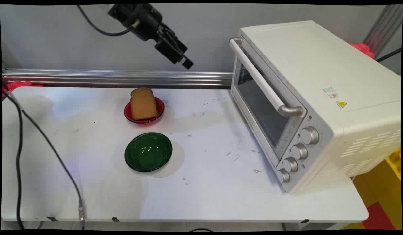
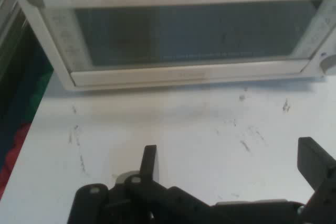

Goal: Open the oven

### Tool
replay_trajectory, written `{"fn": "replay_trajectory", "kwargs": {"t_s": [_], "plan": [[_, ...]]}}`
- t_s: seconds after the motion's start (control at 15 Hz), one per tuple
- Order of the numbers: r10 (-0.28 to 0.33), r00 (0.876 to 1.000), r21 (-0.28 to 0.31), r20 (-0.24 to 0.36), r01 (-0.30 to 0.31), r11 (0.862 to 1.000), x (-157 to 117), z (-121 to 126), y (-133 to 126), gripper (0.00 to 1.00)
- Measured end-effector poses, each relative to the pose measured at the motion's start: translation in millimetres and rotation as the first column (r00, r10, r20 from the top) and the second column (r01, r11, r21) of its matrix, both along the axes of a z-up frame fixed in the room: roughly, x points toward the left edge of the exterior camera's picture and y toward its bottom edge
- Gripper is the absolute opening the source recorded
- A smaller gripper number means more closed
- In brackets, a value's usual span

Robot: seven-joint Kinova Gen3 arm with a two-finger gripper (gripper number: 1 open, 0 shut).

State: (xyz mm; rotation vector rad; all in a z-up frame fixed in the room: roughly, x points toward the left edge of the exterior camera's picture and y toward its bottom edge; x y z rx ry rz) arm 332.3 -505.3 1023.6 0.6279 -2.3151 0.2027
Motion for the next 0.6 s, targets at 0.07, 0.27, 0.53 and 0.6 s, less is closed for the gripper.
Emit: {"fn": "replay_trajectory", "kwargs": {"t_s": [0.07,0.27,0.53,0.6], "plan": [[0.000,1.000,0.004,0.002,0.000,1.000,-4.2,0.9,-2.5,1.00],[0.011,1.000,0.021,0.011,-0.012,1.000,-25.4,4.8,-14.9,1.00],[0.029,0.999,0.037,0.026,-0.030,0.999,-54.8,7.6,-30.1,1.00],[0.033,0.999,0.040,0.028,-0.034,0.999,-62.8,8.7,-34.0,1.00]]}}
